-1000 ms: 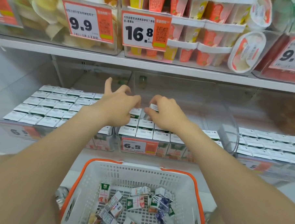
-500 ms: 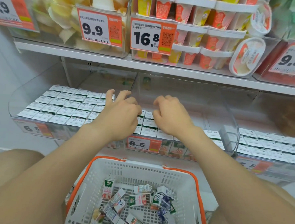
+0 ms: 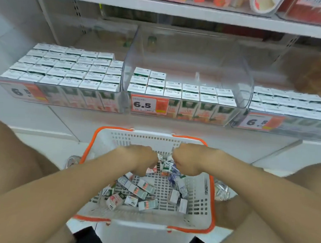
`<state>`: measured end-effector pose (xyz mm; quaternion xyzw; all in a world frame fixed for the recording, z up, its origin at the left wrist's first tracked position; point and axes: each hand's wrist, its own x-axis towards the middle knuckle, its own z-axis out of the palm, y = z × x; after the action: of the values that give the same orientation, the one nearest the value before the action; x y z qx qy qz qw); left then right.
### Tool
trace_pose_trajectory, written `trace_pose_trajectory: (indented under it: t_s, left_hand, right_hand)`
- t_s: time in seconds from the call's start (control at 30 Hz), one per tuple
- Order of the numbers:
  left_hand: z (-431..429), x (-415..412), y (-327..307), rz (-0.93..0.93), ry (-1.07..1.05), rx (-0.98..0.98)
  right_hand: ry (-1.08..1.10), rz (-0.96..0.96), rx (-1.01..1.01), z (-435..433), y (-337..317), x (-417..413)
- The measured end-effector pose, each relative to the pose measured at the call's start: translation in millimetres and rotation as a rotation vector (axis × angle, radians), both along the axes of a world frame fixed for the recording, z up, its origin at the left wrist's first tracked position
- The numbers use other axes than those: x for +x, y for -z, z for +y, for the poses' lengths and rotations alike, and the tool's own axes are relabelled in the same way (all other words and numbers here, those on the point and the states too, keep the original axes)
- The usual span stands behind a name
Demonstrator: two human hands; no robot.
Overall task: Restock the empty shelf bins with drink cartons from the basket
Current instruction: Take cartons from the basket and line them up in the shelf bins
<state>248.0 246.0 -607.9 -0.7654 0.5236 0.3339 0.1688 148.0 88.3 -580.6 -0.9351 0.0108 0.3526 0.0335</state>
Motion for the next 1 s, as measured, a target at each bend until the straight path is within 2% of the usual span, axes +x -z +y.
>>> trace_pose_trajectory:
  t_s: [0.13, 0.27, 0.43, 0.5, 0.6, 0.73, 0.9, 1.0]
  left_hand:
    - [19, -1, 81, 0.004, -0.075, 0.121]
    - [45, -7, 142, 0.032, -0.214, 0.180]
    - [42, -33, 194, -0.012, -0.335, 0.100]
    - [36, -45, 210, -0.014, -0.410, 0.058]
    - [29, -56, 232, 0.001, -0.403, 0.019]
    - [18, -52, 242, 0.039, -0.467, 0.018]
    - [2, -49, 251, 0.018, -0.518, -0.015]
    - [5, -50, 255, 0.056, -0.629, -0.079]
  right_hand:
    - [-0.029, 0.065, -0.102, -9, 63, -9]
    - [-0.062, 0.129, -0.088, -9, 112, -6]
    - [-0.049, 0.136, -0.095, -9, 166, 6]
    - [-0.032, 0.133, -0.135, -10, 185, 11]
    - [0.009, 0.115, -0.161, -15, 210, 16]
    - [0.109, 0.154, -0.074, -16, 231, 18]
    - [0.187, 0.077, -0.063, -9, 249, 16]
    - [0.239, 0.040, -0.068, -7, 249, 14]
